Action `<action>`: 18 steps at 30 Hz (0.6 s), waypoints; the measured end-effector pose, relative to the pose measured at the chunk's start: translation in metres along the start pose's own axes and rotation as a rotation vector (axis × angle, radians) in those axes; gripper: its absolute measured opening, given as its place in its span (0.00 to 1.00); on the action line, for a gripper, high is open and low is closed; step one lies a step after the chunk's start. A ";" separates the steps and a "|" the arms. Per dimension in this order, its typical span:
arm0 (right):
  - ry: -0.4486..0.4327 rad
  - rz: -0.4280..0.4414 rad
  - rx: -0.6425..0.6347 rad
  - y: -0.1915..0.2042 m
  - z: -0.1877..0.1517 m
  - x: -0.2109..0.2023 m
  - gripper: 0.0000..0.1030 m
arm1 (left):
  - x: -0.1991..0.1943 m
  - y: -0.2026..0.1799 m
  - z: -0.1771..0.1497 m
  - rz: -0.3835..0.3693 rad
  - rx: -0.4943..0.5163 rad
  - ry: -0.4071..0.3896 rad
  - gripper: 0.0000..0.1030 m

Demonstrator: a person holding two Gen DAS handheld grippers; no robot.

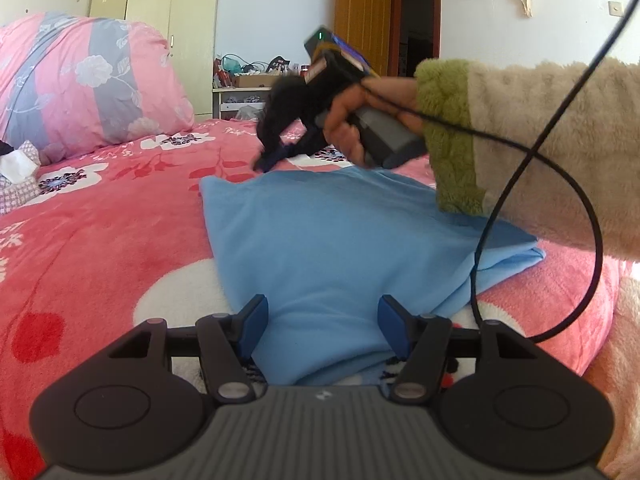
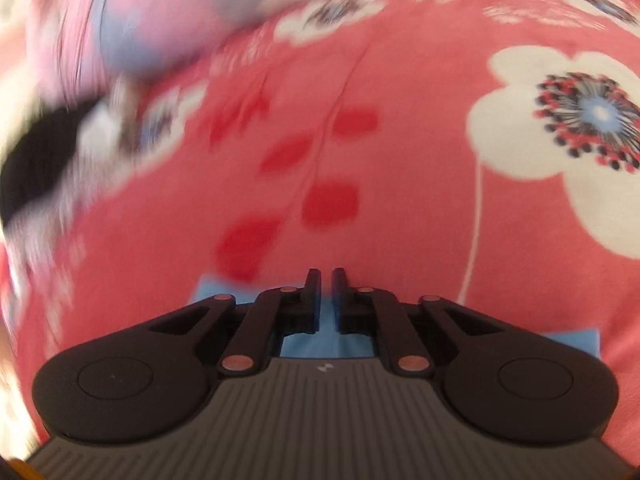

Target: Fold clothes

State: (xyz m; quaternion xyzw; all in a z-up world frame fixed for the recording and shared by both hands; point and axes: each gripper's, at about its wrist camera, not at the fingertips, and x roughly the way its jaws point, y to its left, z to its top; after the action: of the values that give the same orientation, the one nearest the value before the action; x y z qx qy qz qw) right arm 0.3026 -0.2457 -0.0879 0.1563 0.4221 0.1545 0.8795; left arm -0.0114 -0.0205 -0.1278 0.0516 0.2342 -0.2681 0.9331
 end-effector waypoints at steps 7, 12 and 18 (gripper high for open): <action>0.179 0.153 -0.106 0.034 -0.014 0.029 0.12 | -0.001 -0.001 -0.001 0.001 -0.001 -0.002 0.61; -0.025 0.069 0.089 -0.001 0.011 -0.004 0.16 | -0.003 0.001 0.000 -0.006 -0.009 0.003 0.61; 0.068 0.098 0.010 -0.039 -0.027 -0.077 0.23 | -0.004 0.006 0.001 -0.027 -0.042 0.006 0.61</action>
State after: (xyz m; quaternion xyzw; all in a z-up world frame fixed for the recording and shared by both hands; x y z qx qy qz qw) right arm 0.2409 -0.3078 -0.0662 0.1758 0.4443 0.2006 0.8553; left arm -0.0109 -0.0141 -0.1252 0.0298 0.2430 -0.2756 0.9296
